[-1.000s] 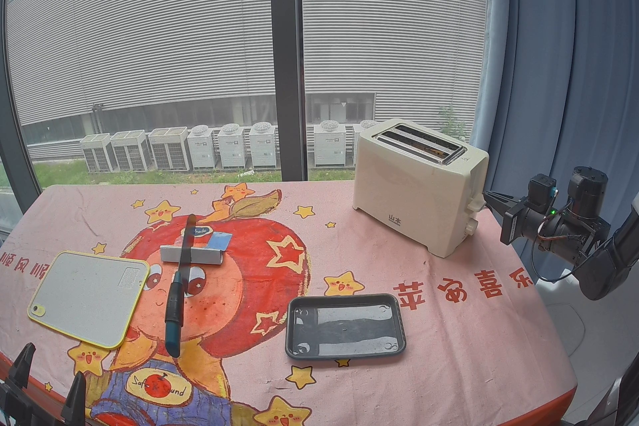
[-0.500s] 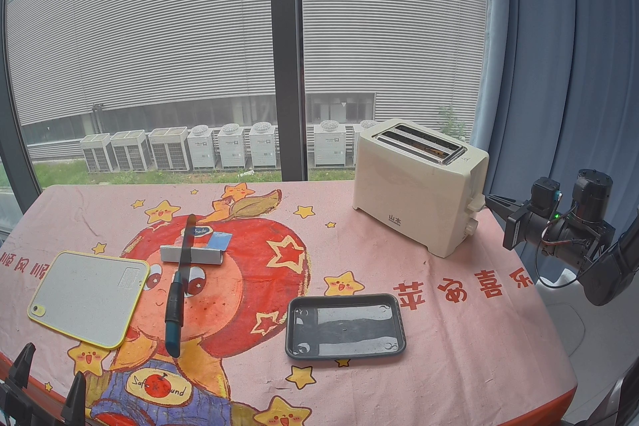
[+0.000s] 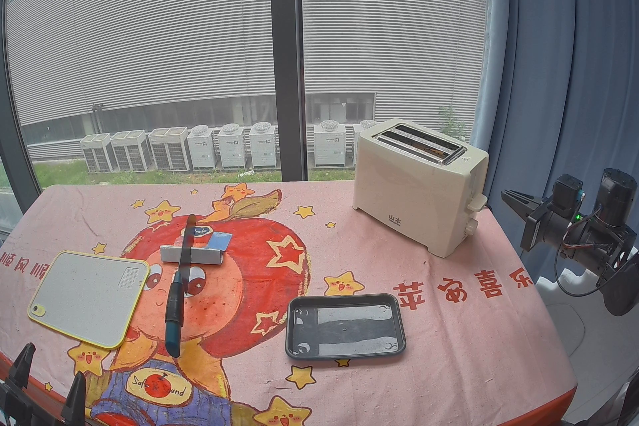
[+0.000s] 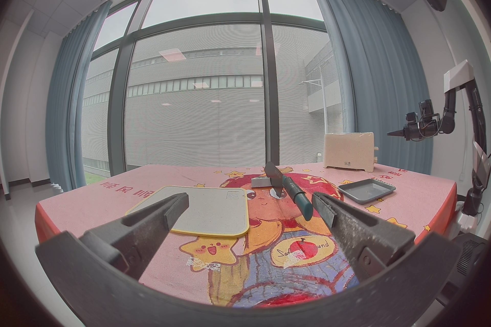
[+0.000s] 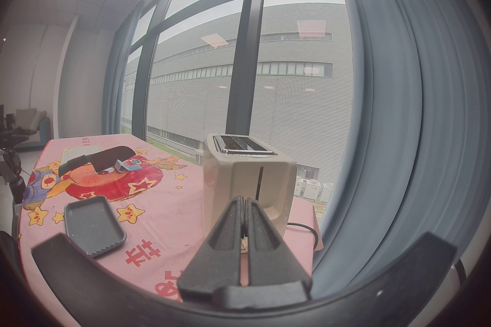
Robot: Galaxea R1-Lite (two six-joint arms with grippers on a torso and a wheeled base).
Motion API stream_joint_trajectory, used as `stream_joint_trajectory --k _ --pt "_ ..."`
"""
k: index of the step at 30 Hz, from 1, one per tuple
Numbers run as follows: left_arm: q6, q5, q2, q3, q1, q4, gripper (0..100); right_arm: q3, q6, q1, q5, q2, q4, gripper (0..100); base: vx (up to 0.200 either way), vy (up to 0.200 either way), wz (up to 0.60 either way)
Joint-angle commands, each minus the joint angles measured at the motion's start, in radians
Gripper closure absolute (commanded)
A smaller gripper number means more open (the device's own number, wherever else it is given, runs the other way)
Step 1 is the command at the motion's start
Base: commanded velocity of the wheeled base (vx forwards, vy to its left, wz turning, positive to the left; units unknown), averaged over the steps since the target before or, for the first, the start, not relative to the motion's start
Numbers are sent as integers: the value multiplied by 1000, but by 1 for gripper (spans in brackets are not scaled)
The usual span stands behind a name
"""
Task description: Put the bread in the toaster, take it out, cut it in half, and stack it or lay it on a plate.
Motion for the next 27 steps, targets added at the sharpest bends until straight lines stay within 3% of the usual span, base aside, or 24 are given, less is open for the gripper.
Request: stream_joint_trajectory --k 1,27 --pt "0 0 -7 16 0 0 0 6 0 -1 -1 -48 0 100 0 0 0" --pt "0 0 -7 16 0 0 0 59 -48 2 12 -38 0 100 0 0 0"
